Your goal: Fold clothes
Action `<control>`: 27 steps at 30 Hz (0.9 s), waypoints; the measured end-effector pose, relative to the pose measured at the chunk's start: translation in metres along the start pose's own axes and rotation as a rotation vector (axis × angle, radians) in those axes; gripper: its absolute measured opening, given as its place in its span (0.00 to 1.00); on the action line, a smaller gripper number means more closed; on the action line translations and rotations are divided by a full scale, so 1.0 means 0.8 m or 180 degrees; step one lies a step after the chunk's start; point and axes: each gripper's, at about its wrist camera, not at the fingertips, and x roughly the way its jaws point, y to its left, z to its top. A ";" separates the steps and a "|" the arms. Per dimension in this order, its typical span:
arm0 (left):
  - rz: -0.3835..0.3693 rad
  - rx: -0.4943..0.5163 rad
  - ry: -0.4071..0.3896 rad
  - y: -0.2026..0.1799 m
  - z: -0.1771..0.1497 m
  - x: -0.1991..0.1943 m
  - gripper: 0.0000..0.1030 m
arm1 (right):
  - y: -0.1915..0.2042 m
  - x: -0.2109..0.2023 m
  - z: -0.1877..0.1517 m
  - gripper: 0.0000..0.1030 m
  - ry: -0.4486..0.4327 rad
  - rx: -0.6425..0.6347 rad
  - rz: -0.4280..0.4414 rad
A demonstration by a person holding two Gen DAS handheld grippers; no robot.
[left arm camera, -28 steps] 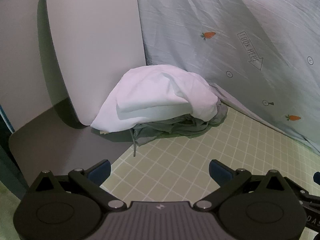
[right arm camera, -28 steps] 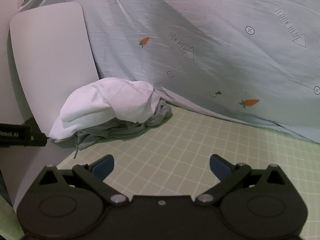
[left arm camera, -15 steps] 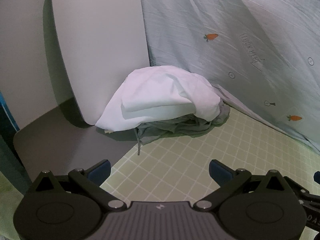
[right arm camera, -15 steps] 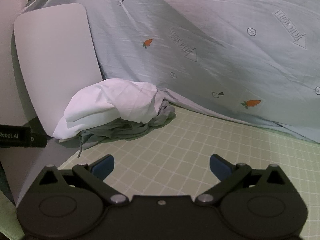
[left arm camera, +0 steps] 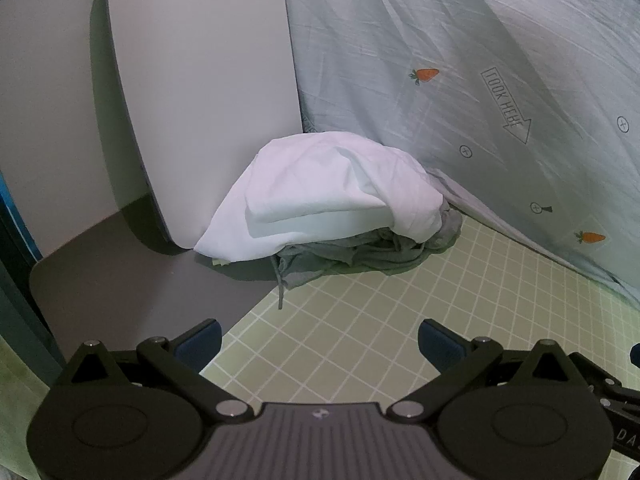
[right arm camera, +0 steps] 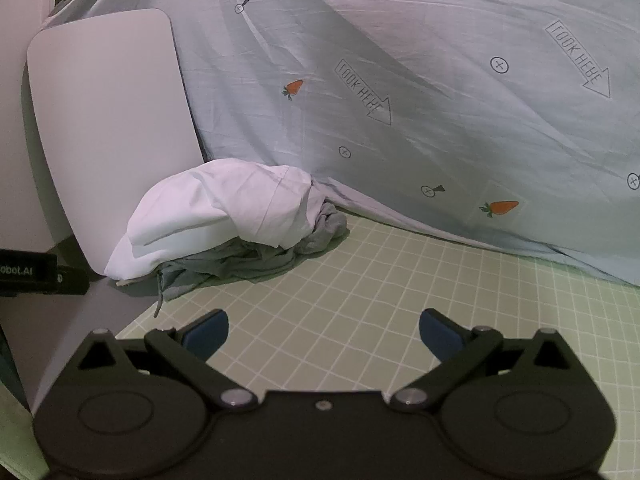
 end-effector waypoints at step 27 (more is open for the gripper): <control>0.0006 0.0003 0.0021 -0.003 -0.007 0.002 1.00 | -0.006 0.000 -0.007 1.00 -0.0005 0.0018 -0.0003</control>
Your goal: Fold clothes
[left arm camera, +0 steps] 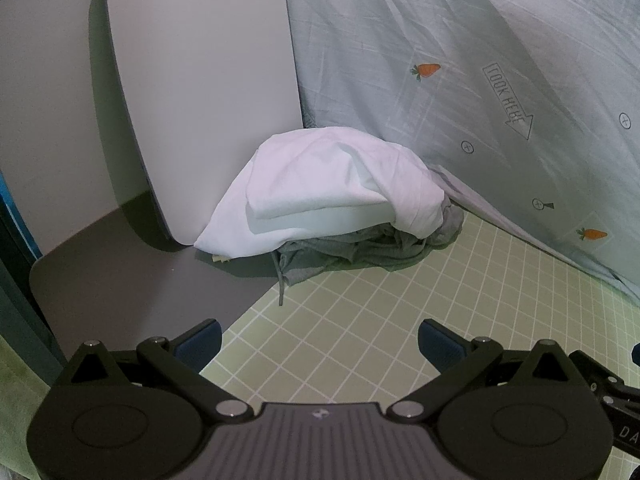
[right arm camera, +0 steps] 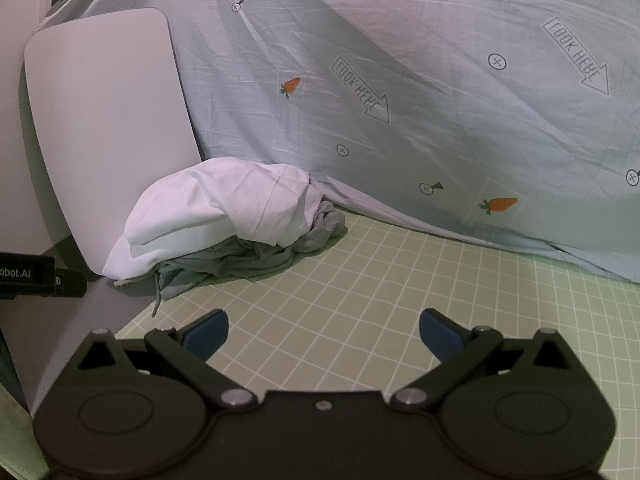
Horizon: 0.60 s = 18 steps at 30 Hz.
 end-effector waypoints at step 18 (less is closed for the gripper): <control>-0.0028 -0.0105 0.0174 0.000 0.007 0.026 1.00 | 0.000 0.019 0.018 1.00 0.0018 -0.0113 -0.0013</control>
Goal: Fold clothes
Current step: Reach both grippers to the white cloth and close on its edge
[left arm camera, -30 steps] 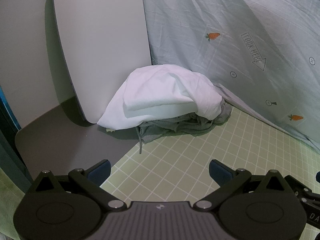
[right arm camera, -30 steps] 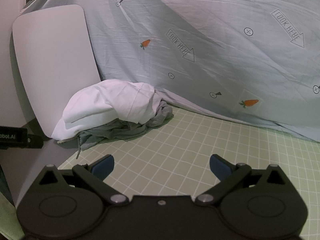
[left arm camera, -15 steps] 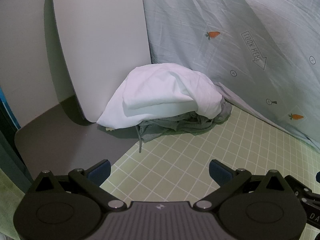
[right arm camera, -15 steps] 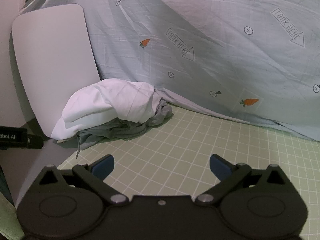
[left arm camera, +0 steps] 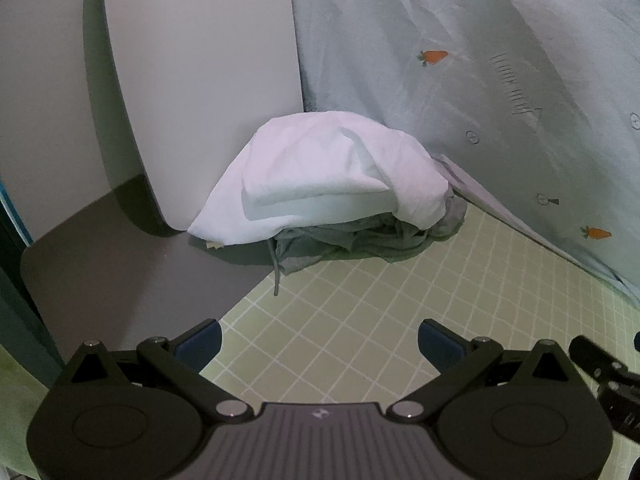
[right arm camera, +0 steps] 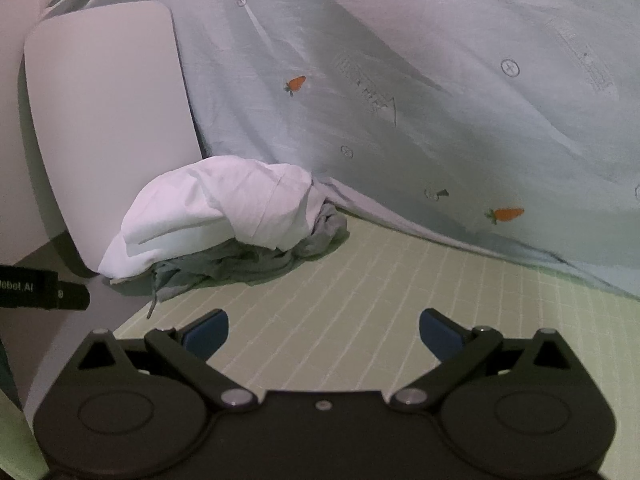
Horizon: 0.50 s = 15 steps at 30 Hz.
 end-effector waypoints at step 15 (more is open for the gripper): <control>0.0128 -0.0028 0.0052 -0.002 0.078 0.082 1.00 | -0.005 0.081 0.080 1.00 -0.0088 -0.0109 -0.0083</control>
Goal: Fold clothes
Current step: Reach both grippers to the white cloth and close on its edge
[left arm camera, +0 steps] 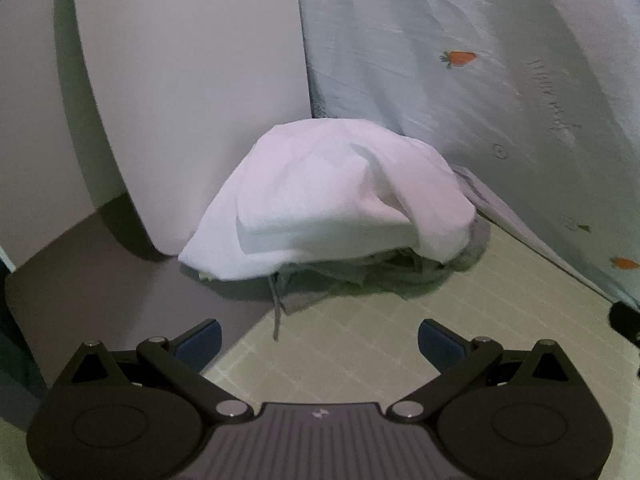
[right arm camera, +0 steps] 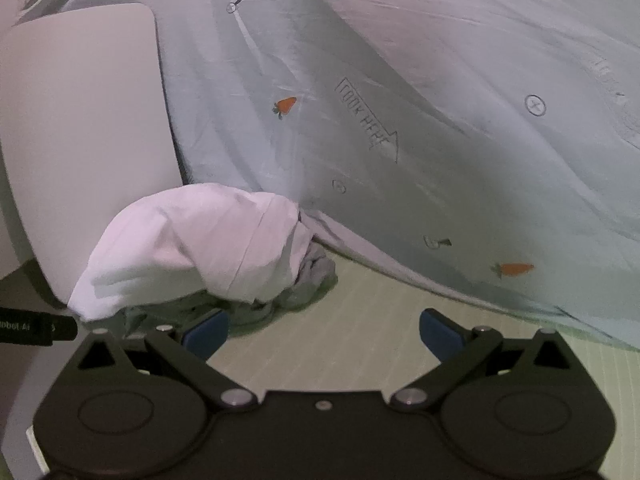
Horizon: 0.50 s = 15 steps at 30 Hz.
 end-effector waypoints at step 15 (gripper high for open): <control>0.0245 -0.0085 0.0107 0.038 0.115 0.170 1.00 | 0.017 0.211 0.067 1.00 0.0295 0.0092 0.0099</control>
